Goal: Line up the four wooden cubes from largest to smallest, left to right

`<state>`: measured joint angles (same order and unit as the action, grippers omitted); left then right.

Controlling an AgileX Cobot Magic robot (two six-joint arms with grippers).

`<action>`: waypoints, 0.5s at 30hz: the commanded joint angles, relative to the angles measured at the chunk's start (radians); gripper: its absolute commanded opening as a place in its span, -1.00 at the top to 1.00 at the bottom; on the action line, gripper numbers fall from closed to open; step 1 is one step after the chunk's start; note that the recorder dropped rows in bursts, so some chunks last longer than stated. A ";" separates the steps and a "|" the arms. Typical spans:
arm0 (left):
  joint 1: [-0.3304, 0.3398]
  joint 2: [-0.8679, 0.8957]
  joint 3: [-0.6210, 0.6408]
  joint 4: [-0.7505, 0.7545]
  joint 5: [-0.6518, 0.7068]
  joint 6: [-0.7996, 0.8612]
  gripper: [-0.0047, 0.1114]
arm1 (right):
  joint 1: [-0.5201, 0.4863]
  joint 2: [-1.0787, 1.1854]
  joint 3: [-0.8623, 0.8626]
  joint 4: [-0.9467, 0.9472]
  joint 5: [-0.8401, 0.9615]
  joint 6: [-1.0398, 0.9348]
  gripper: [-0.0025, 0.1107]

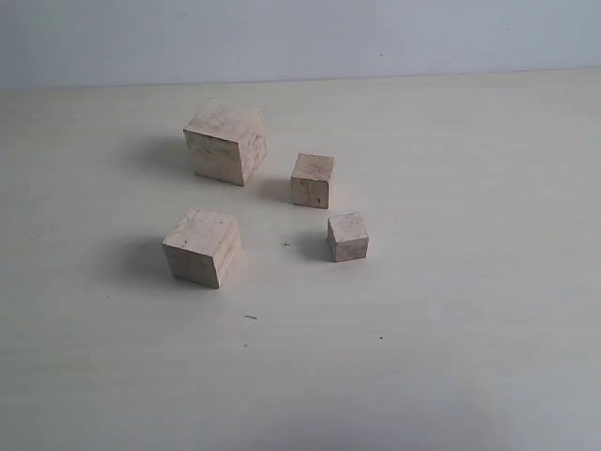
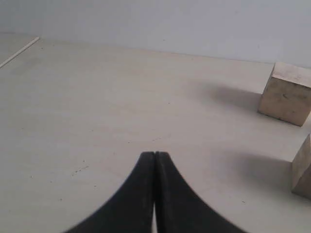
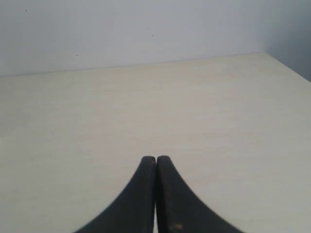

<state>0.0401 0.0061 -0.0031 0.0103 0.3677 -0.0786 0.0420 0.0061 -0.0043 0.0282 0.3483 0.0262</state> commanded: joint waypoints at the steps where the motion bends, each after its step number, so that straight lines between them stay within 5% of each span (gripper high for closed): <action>1: -0.002 -0.006 0.003 -0.010 -0.014 -0.004 0.92 | -0.006 -0.006 0.004 -0.003 -0.014 0.002 0.96; 9: -0.002 -0.006 0.003 -0.010 -0.014 -0.004 0.92 | -0.006 -0.006 0.004 -0.005 -0.030 0.002 0.96; 15: -0.002 -0.006 0.003 -0.010 -0.014 -0.004 0.92 | -0.006 -0.006 0.004 0.070 -0.328 0.000 0.96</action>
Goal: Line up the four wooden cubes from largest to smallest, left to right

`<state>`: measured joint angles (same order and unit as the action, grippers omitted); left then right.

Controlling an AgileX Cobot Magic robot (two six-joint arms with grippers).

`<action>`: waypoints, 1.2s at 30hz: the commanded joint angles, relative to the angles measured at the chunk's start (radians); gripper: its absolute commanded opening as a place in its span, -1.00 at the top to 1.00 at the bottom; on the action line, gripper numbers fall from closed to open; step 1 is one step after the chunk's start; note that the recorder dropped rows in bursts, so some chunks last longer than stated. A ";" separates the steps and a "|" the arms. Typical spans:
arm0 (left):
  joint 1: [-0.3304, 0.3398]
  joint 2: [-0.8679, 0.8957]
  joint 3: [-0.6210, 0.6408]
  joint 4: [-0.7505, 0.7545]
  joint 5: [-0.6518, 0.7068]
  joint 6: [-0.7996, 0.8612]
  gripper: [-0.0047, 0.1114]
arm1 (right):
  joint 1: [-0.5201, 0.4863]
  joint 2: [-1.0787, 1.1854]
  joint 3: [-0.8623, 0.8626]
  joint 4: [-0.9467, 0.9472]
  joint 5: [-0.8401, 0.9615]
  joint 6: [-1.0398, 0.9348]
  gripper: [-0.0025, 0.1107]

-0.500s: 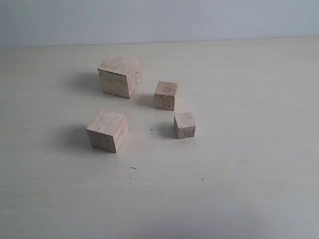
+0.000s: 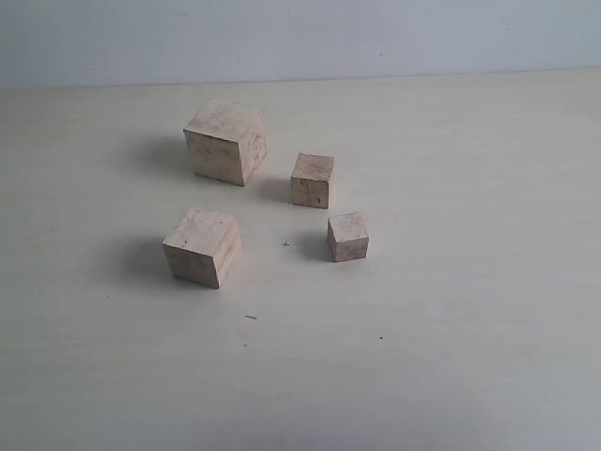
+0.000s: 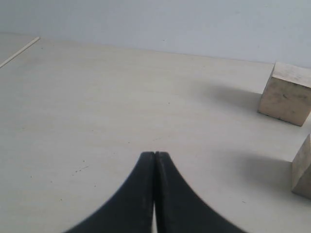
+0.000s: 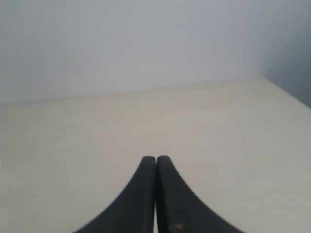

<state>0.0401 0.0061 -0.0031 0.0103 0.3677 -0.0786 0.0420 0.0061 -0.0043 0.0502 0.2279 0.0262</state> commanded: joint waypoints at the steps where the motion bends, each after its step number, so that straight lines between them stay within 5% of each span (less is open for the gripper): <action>1: -0.002 -0.006 0.003 -0.010 -0.014 -0.004 0.92 | -0.006 -0.006 0.004 0.048 -0.245 0.000 0.96; 15: -0.002 -0.006 0.003 -0.010 -0.014 -0.004 0.92 | -0.006 -0.006 0.004 0.058 -0.694 0.150 0.96; 20: -0.002 -0.006 0.003 -0.010 -0.014 -0.004 0.92 | -0.006 0.014 -0.096 0.015 -0.522 0.187 0.96; 28: -0.002 -0.006 0.003 -0.010 -0.014 -0.004 0.92 | 0.013 0.358 -0.474 0.017 -0.191 0.179 0.96; 36: -0.002 -0.006 0.003 -0.010 -0.014 -0.004 0.92 | 0.312 0.810 -0.835 0.022 0.029 -0.040 0.96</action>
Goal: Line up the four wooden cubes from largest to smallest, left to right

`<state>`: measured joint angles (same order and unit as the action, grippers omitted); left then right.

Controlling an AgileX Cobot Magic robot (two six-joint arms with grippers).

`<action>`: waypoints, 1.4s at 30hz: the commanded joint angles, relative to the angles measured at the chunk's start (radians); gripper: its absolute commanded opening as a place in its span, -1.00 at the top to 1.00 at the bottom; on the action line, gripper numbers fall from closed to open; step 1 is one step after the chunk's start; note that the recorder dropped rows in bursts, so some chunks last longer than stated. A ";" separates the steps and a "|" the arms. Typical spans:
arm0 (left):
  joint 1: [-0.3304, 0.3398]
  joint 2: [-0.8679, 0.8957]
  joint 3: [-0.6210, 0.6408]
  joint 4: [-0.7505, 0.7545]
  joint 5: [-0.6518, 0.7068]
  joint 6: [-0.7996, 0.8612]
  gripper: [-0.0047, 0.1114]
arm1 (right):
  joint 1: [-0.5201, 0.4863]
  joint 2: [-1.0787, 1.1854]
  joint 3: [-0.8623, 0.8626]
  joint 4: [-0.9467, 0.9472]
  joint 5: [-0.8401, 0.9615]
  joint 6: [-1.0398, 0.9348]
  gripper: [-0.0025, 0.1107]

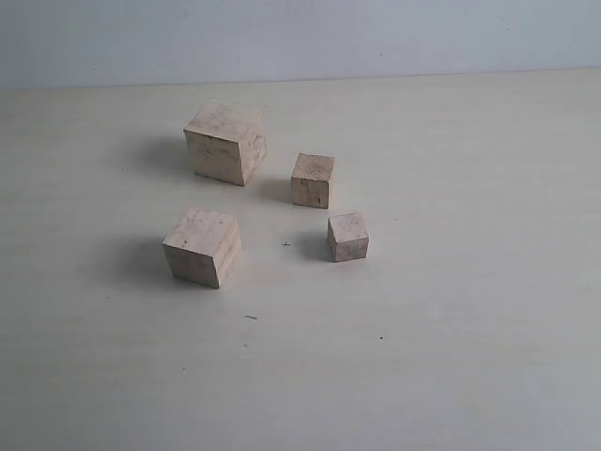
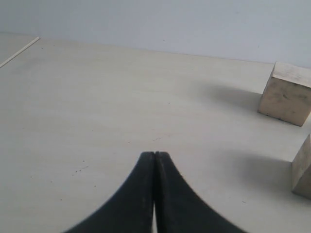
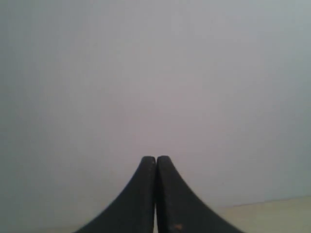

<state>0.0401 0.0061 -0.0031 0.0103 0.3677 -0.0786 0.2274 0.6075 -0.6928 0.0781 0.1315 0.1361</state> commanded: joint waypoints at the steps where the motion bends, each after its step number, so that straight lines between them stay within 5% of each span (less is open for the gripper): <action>1: -0.002 -0.006 0.003 -0.010 -0.014 -0.004 0.92 | 0.172 0.274 -0.189 -0.006 0.167 -0.216 0.96; 5: -0.002 -0.006 0.003 -0.010 -0.014 -0.004 0.92 | 0.330 0.514 -0.319 -0.006 0.295 -0.400 0.96; 10: -0.002 -0.006 0.003 -0.010 -0.014 -0.004 0.92 | 0.410 0.724 -0.383 -0.006 0.244 -0.433 0.96; 21: -0.002 -0.006 0.003 -0.010 -0.014 -0.004 0.92 | 0.417 0.965 -0.395 -0.151 -0.074 -0.407 0.96; 33: -0.002 -0.006 0.003 -0.010 -0.014 -0.004 0.92 | 0.417 1.175 -0.522 -0.187 0.047 -0.406 0.94; 42: -0.002 -0.006 0.003 -0.010 -0.014 -0.004 0.92 | 0.415 1.200 -0.551 -0.187 0.042 -0.484 0.61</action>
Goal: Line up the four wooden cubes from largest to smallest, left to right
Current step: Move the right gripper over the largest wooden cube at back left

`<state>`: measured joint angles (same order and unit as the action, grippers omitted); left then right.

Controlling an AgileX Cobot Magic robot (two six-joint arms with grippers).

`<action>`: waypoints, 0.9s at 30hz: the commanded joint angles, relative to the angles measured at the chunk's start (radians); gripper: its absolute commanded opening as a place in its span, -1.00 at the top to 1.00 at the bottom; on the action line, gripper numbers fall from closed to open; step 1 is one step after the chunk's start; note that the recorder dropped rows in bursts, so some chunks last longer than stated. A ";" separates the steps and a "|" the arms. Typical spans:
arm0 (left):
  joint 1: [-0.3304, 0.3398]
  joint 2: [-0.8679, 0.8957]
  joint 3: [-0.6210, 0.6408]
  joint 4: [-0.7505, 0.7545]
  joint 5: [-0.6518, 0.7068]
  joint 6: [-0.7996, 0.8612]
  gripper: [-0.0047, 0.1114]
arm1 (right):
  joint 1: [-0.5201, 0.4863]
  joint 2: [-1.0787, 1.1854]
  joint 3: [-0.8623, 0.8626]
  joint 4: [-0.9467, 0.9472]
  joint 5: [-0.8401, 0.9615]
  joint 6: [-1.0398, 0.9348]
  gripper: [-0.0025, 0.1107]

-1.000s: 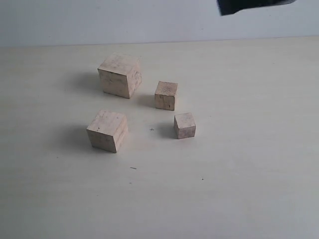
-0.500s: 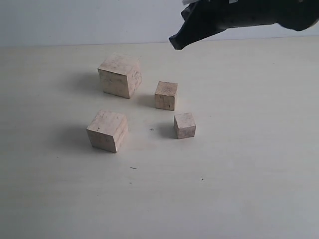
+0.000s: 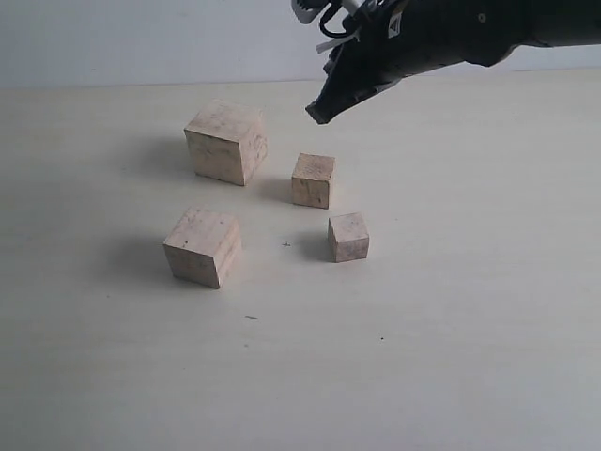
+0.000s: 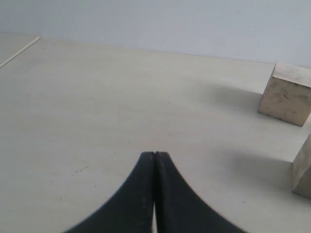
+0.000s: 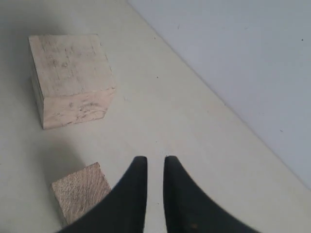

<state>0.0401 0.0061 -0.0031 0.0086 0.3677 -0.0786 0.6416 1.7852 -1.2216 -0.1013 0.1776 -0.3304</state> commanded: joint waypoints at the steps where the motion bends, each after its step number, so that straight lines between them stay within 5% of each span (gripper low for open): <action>1: -0.002 -0.006 0.003 -0.009 -0.014 -0.004 0.92 | -0.002 0.030 -0.024 -0.008 0.001 -0.018 0.60; 9: -0.002 -0.006 0.003 -0.009 -0.014 -0.004 0.92 | -0.060 0.049 -0.024 0.149 0.072 -0.071 0.59; 19: -0.002 -0.006 0.003 -0.009 -0.014 -0.004 0.92 | -0.063 0.089 -0.026 0.663 0.109 -0.596 0.57; 22: -0.002 -0.006 0.003 -0.009 -0.014 -0.004 0.92 | -0.060 0.100 -0.037 0.823 0.136 -0.804 0.36; 27: -0.002 -0.006 0.003 -0.009 -0.014 -0.004 0.92 | -0.060 0.104 -0.042 1.141 0.133 -1.026 -0.55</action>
<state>0.0401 0.0061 -0.0031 0.0086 0.3677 -0.0786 0.5821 1.8874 -1.2533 0.8755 0.3316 -1.2261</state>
